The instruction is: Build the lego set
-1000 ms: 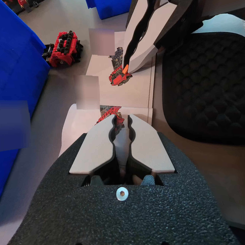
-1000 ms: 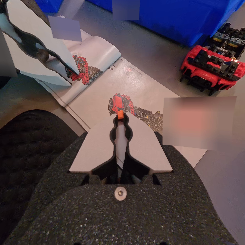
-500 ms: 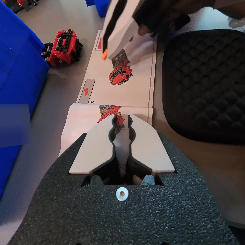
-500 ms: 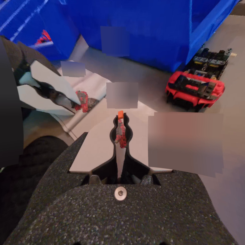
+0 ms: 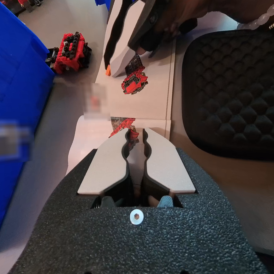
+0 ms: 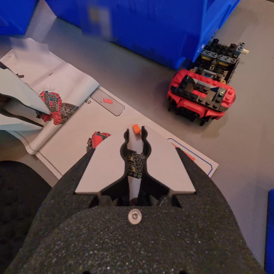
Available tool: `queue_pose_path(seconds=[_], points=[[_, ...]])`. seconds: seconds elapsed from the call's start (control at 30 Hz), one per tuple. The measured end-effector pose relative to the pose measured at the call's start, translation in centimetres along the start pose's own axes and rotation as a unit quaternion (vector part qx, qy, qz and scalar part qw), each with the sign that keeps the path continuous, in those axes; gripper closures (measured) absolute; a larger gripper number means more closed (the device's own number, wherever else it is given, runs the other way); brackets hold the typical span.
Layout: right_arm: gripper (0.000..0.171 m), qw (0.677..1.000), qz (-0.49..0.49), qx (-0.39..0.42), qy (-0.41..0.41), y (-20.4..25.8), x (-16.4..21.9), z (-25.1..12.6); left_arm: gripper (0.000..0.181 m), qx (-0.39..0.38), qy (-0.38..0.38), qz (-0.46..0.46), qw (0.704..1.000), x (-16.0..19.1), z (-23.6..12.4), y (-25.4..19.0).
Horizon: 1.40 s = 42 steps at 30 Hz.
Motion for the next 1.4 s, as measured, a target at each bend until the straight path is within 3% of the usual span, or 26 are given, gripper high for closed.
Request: queue_pose_path(seconds=[0.17,0.27,0.37,0.47,0.67,0.83,1.0,1.17,1.27,1.4], points=[[0.132,1.0,-0.003,0.001,-0.025,0.1,-0.5,-0.4,0.167,-0.001,0.001,0.0,1.0,0.0,0.0,0.0],[0.134,0.995,0.021,-0.01,-0.102,0.1,-2.1,-1.6,0.166,-0.001,0.001,-0.002,1.0,0.0,0.0,0.0],[0.133,0.996,0.029,-0.008,-0.084,-0.5,-1.6,-1.7,0.166,0.0,0.002,-0.004,1.0,0.1,0.0,0.1],[0.135,0.993,0.018,-0.018,-0.116,0.2,-2.5,-2.1,0.166,0.0,0.002,-0.005,1.0,0.1,0.0,0.1],[0.134,0.997,-0.016,-0.008,-0.076,0.3,-1.4,-1.5,0.165,-0.005,-0.002,-0.001,1.0,0.0,-0.1,0.1],[0.137,0.996,-0.015,-0.013,-0.093,0.1,-1.9,-1.6,0.14,-0.018,-0.029,-0.007,0.999,-1.6,-1.6,0.4],[0.136,0.994,0.006,-0.044,-0.099,0.7,-2.8,-2.1,0.133,-0.081,-0.07,0.014,0.994,-4.3,-8.5,1.1],[0.134,0.997,-0.063,-0.043,-0.03,2.4,-2.8,-1.6,0.14,-0.244,-0.031,0.013,0.969,-0.9,-18.8,3.7],[0.135,0.993,-0.109,-0.046,-0.006,3.8,-3.6,-1.0,0.141,-0.351,0.008,-0.009,0.936,2.4,-25.2,5.1],[0.139,0.987,-0.133,-0.084,-0.024,6.3,-6.9,0.2,0.128,-0.501,0.006,-0.063,0.863,6.1,-33.6,6.6]])
Point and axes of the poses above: each gripper's, where its closed fingertips meet, z out along the fingers, x out of its underside, y = z × x across the jaws, the point moved 1 cm from there along -z, back along the fingers, and after that the axes turned 4 degrees about -y, right-handed, at the moved point
